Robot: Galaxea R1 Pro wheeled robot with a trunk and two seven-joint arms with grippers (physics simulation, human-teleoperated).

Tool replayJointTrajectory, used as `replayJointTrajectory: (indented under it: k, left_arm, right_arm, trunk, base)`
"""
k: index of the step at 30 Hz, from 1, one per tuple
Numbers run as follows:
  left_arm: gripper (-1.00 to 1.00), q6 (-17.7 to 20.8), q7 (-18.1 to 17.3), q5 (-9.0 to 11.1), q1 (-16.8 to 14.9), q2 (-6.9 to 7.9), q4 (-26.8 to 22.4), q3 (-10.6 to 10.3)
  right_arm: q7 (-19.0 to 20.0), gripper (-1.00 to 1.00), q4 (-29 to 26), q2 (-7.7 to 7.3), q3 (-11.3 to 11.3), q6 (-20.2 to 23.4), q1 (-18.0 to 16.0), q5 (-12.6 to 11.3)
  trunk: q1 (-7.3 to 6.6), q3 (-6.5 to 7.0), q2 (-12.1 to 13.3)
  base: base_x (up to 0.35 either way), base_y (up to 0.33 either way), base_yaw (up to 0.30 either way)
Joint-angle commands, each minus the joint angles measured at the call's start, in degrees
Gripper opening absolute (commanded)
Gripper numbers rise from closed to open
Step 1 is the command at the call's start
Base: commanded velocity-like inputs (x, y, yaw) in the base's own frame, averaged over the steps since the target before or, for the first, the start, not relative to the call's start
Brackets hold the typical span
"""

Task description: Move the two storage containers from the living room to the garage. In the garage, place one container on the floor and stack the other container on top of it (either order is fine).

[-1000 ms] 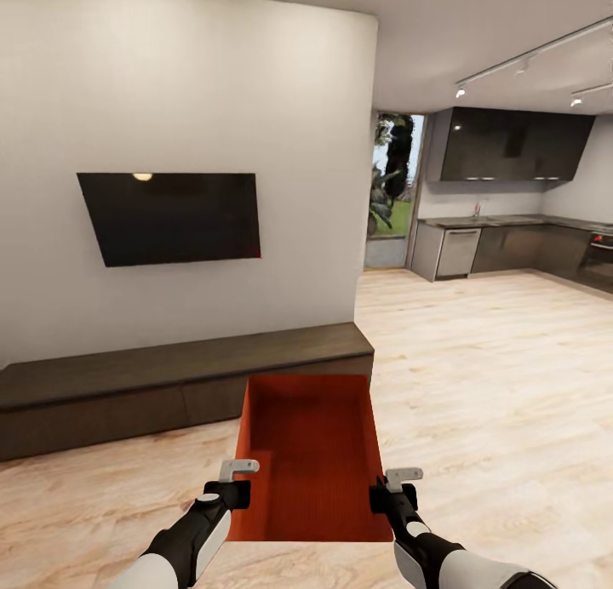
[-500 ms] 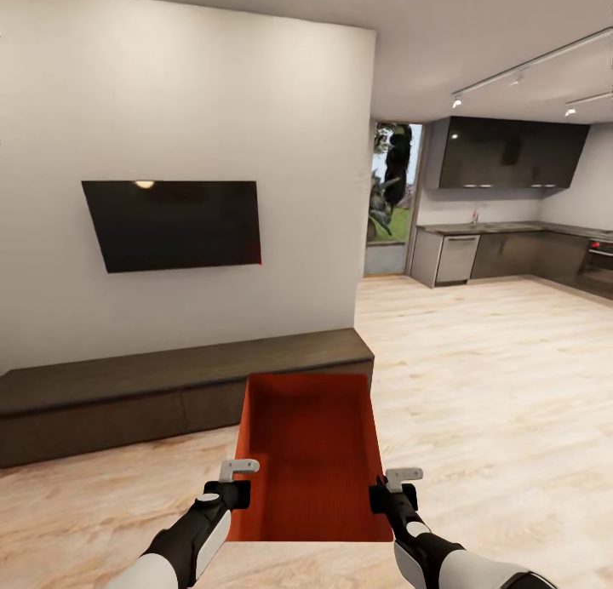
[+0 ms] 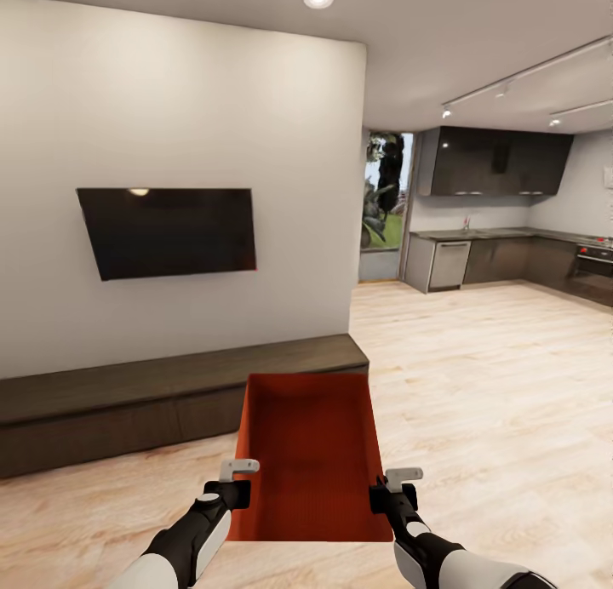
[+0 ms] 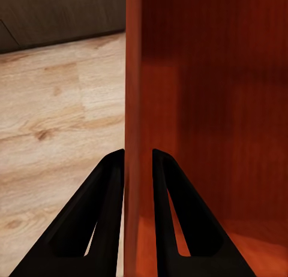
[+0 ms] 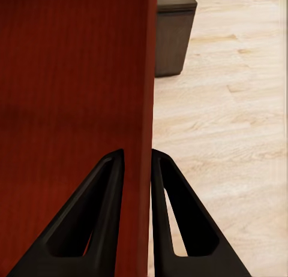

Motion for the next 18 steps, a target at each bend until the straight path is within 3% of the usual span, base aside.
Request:
replayJointTrajectory:
  k: [1,18]
  left_arm:
    - [-1.0,0.43,0.91,0.07,0.02,0.06,0.1,-0.25]
    - [-1.0,0.43,0.95,0.07,0.02,0.06,0.09,-0.26]
  right_arm:
    - [-0.28,-1.0,-0.08,0.04,-1.65,-0.68,-0.11,-0.81]
    - [-0.28,-1.0,-0.08,0.04,-1.65,-0.68,-0.11,-0.81]
  trunk:
    - [0.01,0.01,-0.07]
    - [0.01,1.59,-0.07]
  base:
    - [0.0,0.0,-0.091]
    - [0.0,0.0,-0.092]
